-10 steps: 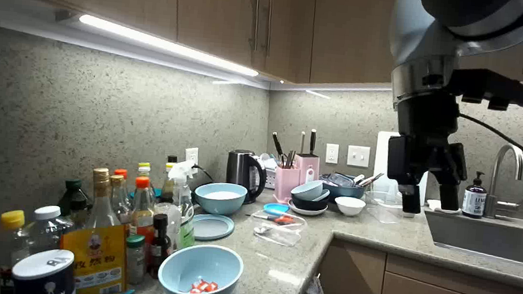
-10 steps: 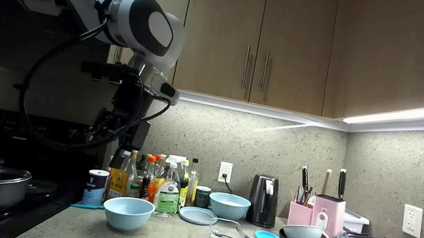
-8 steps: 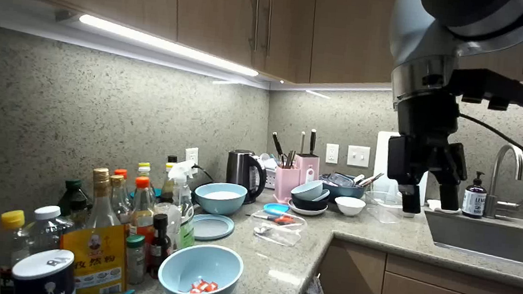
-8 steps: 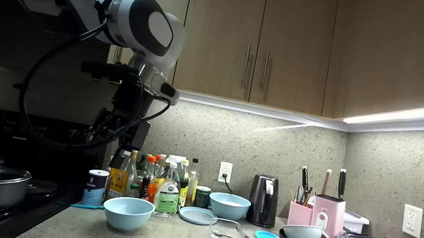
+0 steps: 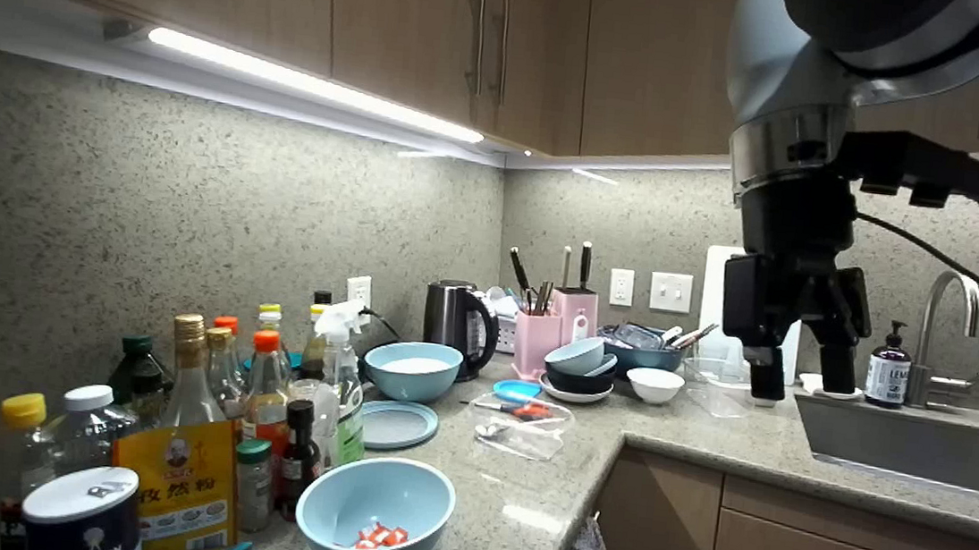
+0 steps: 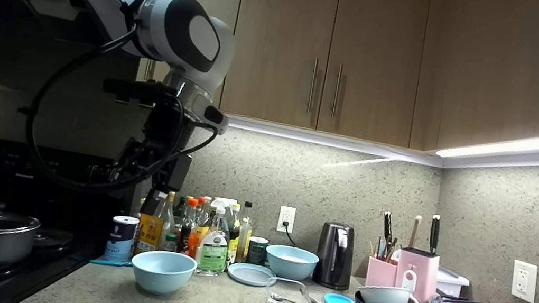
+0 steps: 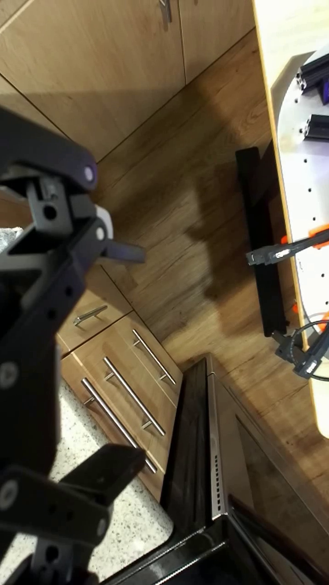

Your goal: Use the spoon to stir in the transparent bowl

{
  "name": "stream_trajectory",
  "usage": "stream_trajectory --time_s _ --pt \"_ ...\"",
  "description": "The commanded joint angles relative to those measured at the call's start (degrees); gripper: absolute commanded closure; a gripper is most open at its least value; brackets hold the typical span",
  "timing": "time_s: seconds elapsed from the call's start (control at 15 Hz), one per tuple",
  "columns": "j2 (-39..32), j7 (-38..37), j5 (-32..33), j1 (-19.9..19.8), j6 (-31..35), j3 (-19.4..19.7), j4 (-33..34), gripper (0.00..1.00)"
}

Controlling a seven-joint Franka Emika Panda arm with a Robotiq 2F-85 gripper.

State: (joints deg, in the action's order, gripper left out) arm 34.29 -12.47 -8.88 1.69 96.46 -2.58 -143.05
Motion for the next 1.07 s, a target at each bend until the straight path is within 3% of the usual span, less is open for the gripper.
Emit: stream_trajectory --time_s 0.0,0.4,0.53,0.87,1.0 --pt "-6.56 0.94 2.31 -0.14 1.52 -2.31 3.39 0.00" --pt "-20.02 0.73 6.52 0.71 3.50 -4.54 11.19 0.00" --pt "-17.97 0.24 5.43 1.06 3.54 -3.92 9.37 0.00" --pt "-20.92 0.23 5.54 1.25 3.70 -3.93 11.78 0.00" --pt "-24.34 -0.39 6.73 0.42 8.01 -3.44 13.08 0.00"
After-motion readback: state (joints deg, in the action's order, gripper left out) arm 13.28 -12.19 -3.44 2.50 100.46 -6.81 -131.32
